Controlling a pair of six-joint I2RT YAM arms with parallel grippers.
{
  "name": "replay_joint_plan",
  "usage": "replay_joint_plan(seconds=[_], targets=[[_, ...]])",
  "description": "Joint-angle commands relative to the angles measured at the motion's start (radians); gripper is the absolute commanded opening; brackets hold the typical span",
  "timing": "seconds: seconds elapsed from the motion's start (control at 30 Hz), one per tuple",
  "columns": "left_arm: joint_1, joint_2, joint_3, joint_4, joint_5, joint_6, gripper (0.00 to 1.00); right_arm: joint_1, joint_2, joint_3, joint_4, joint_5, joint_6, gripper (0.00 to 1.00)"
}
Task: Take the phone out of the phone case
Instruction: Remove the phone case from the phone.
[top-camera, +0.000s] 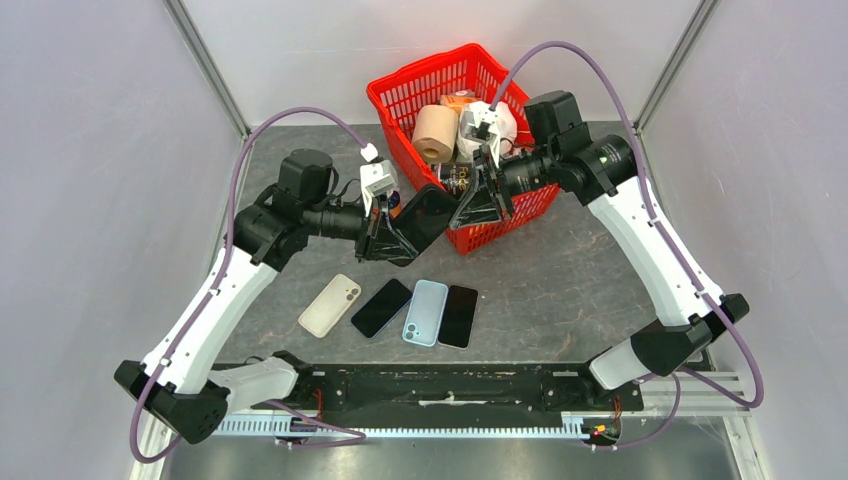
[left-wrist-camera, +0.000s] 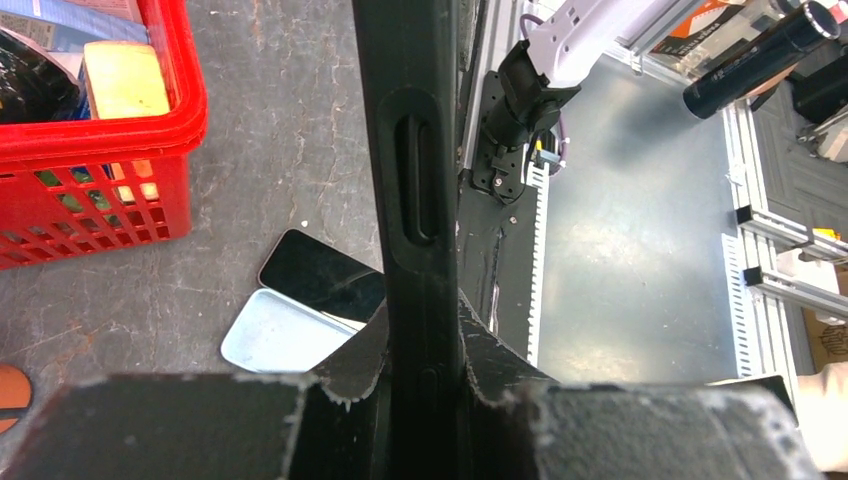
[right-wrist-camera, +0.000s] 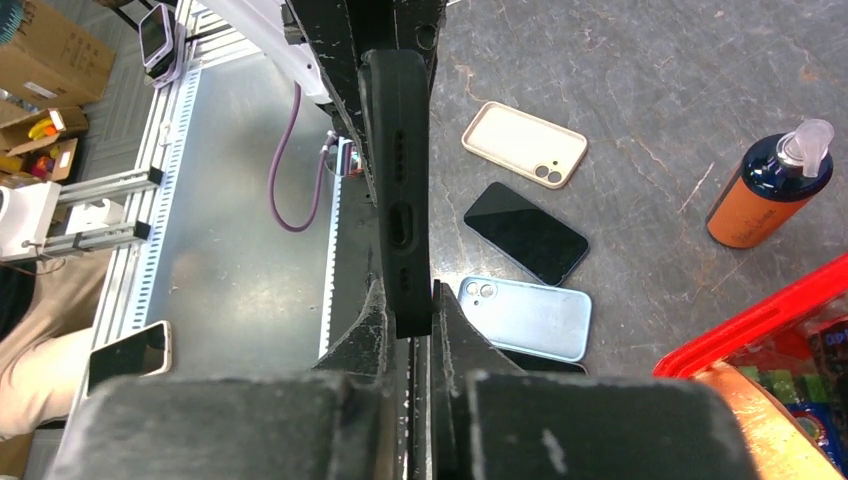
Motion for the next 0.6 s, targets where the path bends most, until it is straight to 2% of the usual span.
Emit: replay_joint_plan(seconds=[0.0, 0.1, 0.27, 0.33, 0.57], targets=[[0.007, -0.006, 0.007, 0.092, 0.062, -0.036, 0.02, 0.008, -0.019, 0.005, -0.030, -0.055, -0.047, 0.00], [0.006, -0.010, -0.001, 0.092, 0.115, -0.004, 0.02, 0.022, -0.021, 0.017, -0.090, -0.078, -0.134, 0.00], [0.006, -0.003, -0.045, 0.109, 0.334, 0.038, 0.02, 0.076, -0.041, 0.046, -0.215, -0.052, -0.338, 0.00], [0.006, 0.012, -0.061, 0.130, 0.418, 0.025, 0.02, 0.096, -0.050, 0.049, -0.234, -0.036, -0.389, 0.00], [0.005, 0.074, -0.061, 0.180, 0.537, -0.082, 0.02, 0.185, -0.081, 0.043, -0.261, 0.084, -0.520, 0.00]])
